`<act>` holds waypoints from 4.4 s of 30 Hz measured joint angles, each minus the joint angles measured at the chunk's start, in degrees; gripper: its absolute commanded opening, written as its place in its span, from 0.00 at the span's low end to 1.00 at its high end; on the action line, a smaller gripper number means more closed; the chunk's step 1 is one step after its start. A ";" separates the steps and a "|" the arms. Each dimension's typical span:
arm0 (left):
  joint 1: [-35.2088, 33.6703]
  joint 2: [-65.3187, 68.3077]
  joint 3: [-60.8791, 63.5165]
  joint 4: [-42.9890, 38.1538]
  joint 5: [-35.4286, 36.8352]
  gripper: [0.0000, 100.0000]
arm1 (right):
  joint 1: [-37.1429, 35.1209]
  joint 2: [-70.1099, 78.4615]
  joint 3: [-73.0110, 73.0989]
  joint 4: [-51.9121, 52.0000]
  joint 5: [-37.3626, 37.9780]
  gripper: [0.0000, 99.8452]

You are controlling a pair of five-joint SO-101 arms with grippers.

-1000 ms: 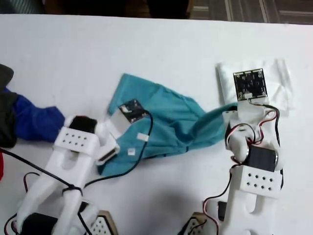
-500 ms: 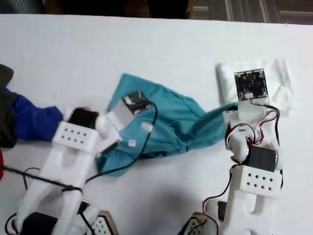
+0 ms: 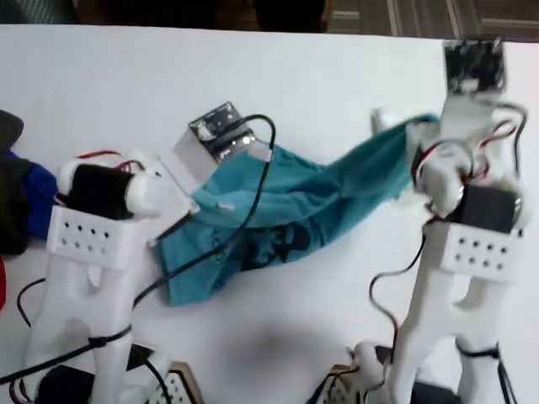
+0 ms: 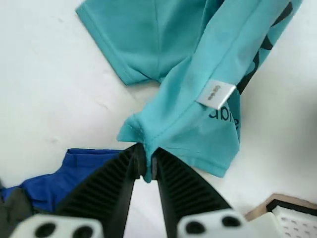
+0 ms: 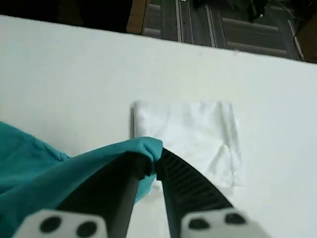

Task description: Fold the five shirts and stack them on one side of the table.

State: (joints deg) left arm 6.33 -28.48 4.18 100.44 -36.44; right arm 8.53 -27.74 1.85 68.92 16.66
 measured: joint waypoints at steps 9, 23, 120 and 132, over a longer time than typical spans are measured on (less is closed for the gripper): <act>-0.09 0.00 -13.71 0.18 0.00 0.03 | 0.00 11.43 -34.81 9.93 0.00 0.02; -7.91 -0.09 -31.91 0.88 0.62 0.03 | 6.86 12.13 -50.20 19.60 -19.69 0.02; -24.00 -0.09 35.52 -26.64 4.84 0.03 | -14.15 54.68 -15.30 19.16 -14.15 0.19; -24.00 -0.09 35.52 -26.64 4.84 0.03 | -11.60 54.77 -16.53 18.02 -13.54 0.19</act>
State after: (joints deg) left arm -17.67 -28.57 39.69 73.80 -31.60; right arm -3.08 27.03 -14.68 86.95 3.12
